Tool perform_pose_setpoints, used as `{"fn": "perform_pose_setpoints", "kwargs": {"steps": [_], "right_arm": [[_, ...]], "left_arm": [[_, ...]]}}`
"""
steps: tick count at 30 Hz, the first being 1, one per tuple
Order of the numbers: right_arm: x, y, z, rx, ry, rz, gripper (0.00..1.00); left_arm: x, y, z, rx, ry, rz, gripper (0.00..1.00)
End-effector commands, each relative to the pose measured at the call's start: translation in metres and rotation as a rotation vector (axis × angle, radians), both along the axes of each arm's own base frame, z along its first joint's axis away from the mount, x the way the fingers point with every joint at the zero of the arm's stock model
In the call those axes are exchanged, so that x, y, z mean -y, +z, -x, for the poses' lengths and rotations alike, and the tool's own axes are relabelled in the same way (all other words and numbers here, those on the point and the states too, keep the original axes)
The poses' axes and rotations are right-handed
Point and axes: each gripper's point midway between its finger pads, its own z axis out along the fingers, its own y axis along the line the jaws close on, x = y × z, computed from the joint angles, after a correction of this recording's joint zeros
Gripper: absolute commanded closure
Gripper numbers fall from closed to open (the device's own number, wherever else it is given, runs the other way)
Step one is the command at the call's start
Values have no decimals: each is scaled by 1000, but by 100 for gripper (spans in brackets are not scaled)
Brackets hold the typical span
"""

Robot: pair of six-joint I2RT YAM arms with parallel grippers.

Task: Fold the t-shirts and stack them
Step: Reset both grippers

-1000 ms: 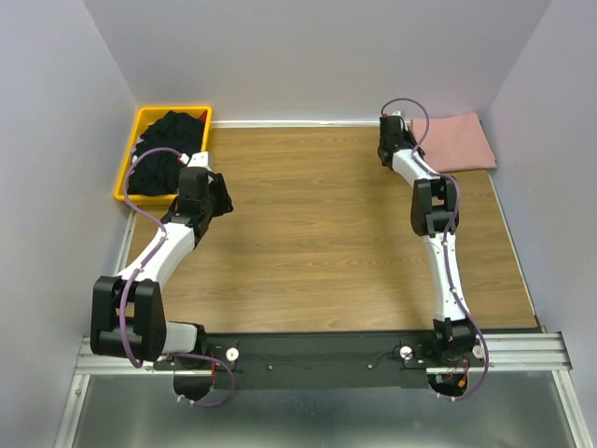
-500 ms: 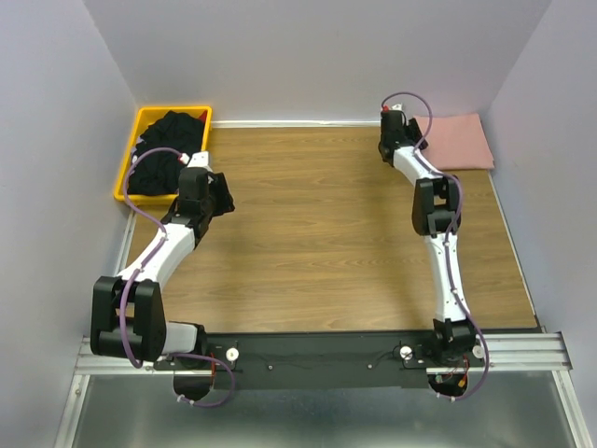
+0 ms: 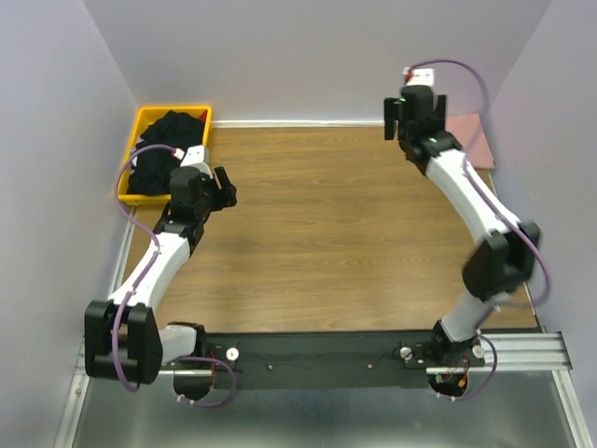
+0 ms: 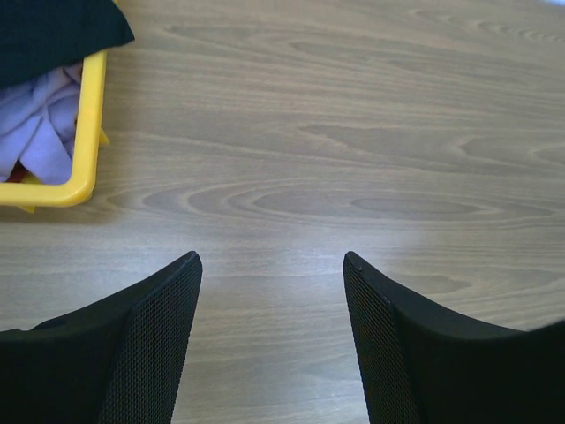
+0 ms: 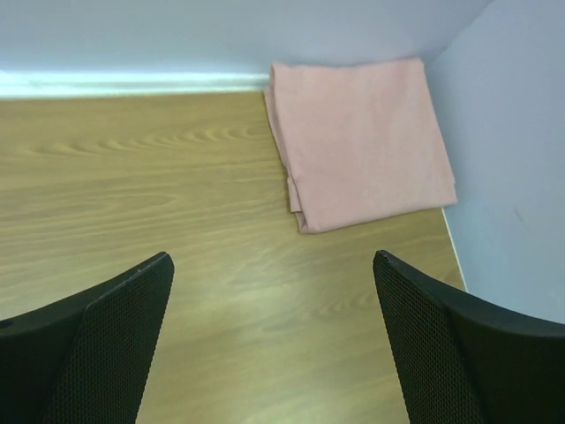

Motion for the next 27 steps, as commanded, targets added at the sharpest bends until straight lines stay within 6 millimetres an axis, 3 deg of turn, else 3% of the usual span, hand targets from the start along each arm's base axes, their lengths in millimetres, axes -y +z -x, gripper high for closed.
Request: {"fn": "perform_pose_setpoints", "kwargs": {"steps": [1,2,3,4,5,7,9,11,12,13,15,17,18,19,22,27], "right_arm": [[-1,31,66,38,25,-268,0],[1,39,78,52,39,-280,0],[3,52,92,82,45,-304,0],[9,80,116,148,56,-323,0],[15,94,131,186,53,-332,0],[28,117,173,266,57,-355,0],[38,118,199,303,47,-363,0],[51,142,240,418,51,-394,0],[54,136,250,428,56,-398,0],[60,146,269,485,62,-412,0],[64,144,286,519,66,-430,0],[66,137,305,556,84,-460,0],[66,133,309,564,87,-470,0],[66,122,311,555,85,-475,0],[70,116,321,583,81,-491,0],[71,98,317,548,66,-474,0]], "left_arm": [[1,37,7,121,-31,1,27],[1,45,10,136,-30,3,27],[0,66,16,185,-23,9,27],[-1,84,18,228,-18,14,27],[-3,88,26,216,-6,20,27],[-11,129,44,312,28,26,26],[-25,156,68,369,96,25,26],[-39,181,95,427,165,39,26],[-43,188,104,446,185,45,26],[-51,199,122,483,222,55,26],[-58,200,131,482,262,69,26],[-71,212,160,559,328,101,26],[-73,206,158,545,346,100,26],[-77,206,171,584,359,116,25],[-85,202,191,635,391,131,25],[-86,196,209,707,394,171,23]]}}
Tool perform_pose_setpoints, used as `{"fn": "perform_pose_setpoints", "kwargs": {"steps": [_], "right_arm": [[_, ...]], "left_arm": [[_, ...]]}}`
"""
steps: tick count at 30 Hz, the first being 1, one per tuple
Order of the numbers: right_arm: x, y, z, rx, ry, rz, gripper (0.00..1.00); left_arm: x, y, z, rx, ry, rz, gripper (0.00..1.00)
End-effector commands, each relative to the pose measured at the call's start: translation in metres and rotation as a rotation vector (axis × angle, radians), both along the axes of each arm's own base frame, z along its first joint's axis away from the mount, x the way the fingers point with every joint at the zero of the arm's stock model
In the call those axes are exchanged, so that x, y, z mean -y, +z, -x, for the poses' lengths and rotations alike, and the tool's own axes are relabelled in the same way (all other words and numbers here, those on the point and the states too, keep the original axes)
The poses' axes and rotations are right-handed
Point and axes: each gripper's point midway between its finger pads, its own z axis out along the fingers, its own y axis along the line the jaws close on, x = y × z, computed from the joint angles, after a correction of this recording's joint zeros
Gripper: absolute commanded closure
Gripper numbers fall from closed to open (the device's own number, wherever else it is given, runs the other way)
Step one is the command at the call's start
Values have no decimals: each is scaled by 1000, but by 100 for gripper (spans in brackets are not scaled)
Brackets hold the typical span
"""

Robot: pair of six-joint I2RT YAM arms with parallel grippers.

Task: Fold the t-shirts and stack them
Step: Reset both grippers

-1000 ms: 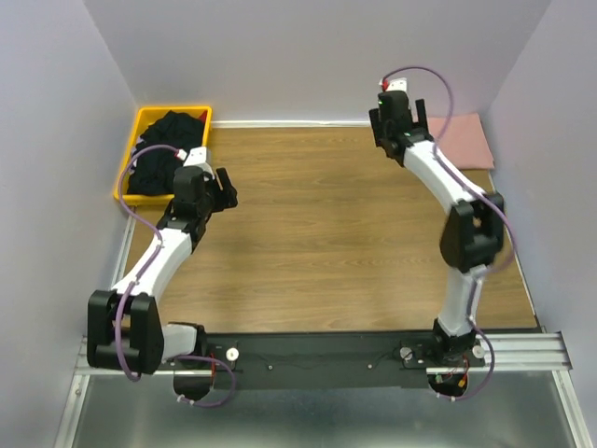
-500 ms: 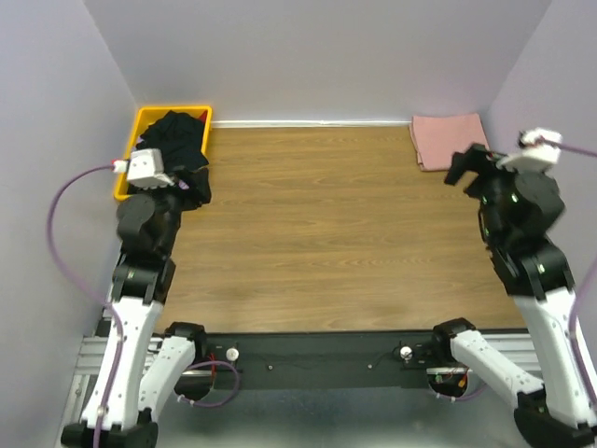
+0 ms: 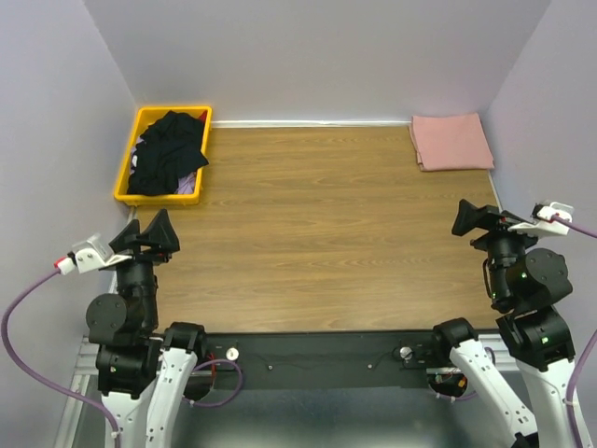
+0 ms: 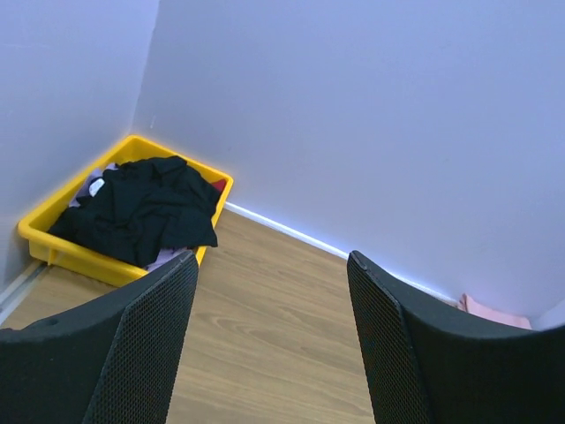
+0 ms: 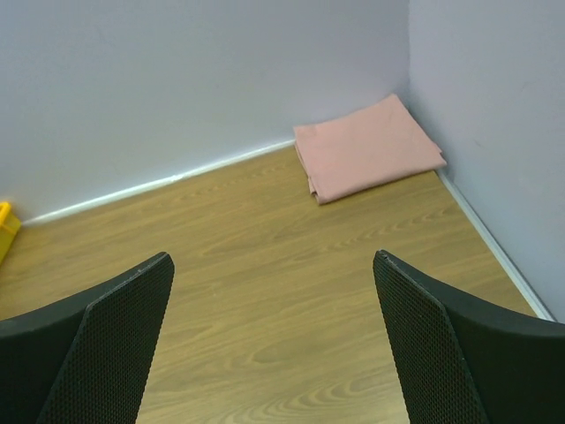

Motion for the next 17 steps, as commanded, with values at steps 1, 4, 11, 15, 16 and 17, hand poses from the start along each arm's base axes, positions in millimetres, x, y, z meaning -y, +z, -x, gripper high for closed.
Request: {"fn": "perform_pose_setpoints", "kwargs": {"steps": [1,4,11,15,16,17], "right_arm": [[-2,-17,-1,-35,8,-9,0],[0,-24,-2,-46,-12,-30,0],[3,-27,1,-40,-22,-20,0],[2,-31,2,-41,-13,-17,0],[1,-32,2,-44,-10,-16,0],[1,-33,1,-47,-10,-15,0]], "left_arm": [[-9,-18,9,12,44,40,23],[-12,-30,10,38,59,67,23],[-15,-41,8,48,73,90,19],[-16,-46,5,39,82,93,14],[-17,-49,4,36,89,101,14],[-18,-51,7,51,91,116,11]]}}
